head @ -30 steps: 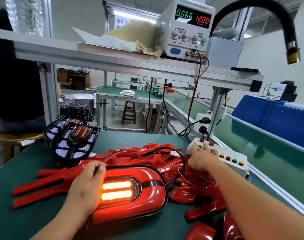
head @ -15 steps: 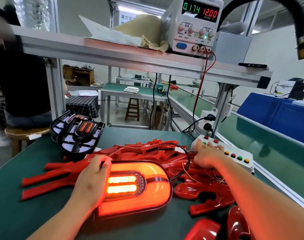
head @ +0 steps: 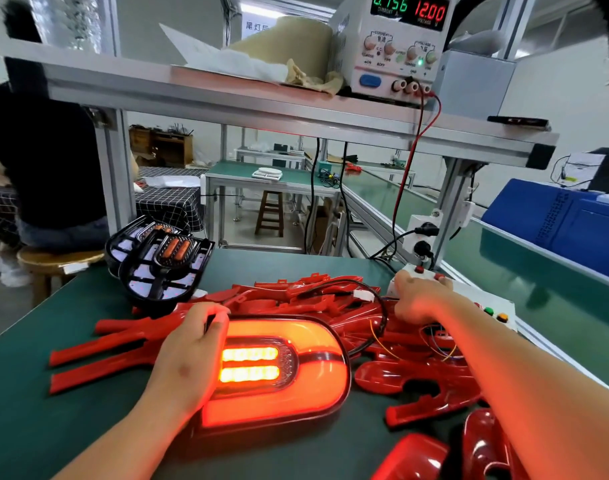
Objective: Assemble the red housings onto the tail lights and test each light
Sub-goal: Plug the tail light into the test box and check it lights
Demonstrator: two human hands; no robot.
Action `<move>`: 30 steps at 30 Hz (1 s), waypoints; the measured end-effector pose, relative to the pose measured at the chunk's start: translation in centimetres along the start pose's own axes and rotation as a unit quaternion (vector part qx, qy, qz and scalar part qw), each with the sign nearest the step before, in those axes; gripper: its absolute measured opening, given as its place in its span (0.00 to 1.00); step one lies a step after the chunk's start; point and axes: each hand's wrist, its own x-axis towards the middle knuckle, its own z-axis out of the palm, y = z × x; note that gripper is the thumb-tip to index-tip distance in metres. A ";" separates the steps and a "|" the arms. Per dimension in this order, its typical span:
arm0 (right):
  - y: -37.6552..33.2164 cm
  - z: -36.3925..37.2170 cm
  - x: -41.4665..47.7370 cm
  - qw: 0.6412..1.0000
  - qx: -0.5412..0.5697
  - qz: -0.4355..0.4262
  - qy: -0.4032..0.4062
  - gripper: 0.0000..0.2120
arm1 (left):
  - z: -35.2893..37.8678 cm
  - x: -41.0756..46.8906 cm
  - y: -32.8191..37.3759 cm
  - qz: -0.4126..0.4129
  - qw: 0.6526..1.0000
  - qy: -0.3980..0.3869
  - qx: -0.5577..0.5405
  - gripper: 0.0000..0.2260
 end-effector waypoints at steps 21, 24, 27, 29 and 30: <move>0.2 1.0 -0.2 1.000 -0.011 -0.018 0.022 0.25 | -0.1 0.1 -0.3 0.023 1.000 -0.007 -0.004 0.07; 0.1 0.9 -0.4 0.999 -0.004 -0.023 0.021 0.24 | 0.2 0.1 -0.5 0.011 0.999 -0.009 -0.039 0.09; 0.5 0.7 -0.5 0.998 0.047 -0.030 0.027 0.20 | 0.3 0.2 -0.5 -0.003 0.998 -0.003 -0.058 0.08; 1.1 0.2 -0.8 0.991 0.119 -0.026 0.059 0.16 | 0.3 0.1 -0.5 -0.005 0.999 -0.002 -0.054 0.09; 1.7 -0.1 -1.0 0.984 0.156 -0.021 0.083 0.15 | 0.3 0.1 -0.6 -0.011 0.999 -0.005 -0.053 0.09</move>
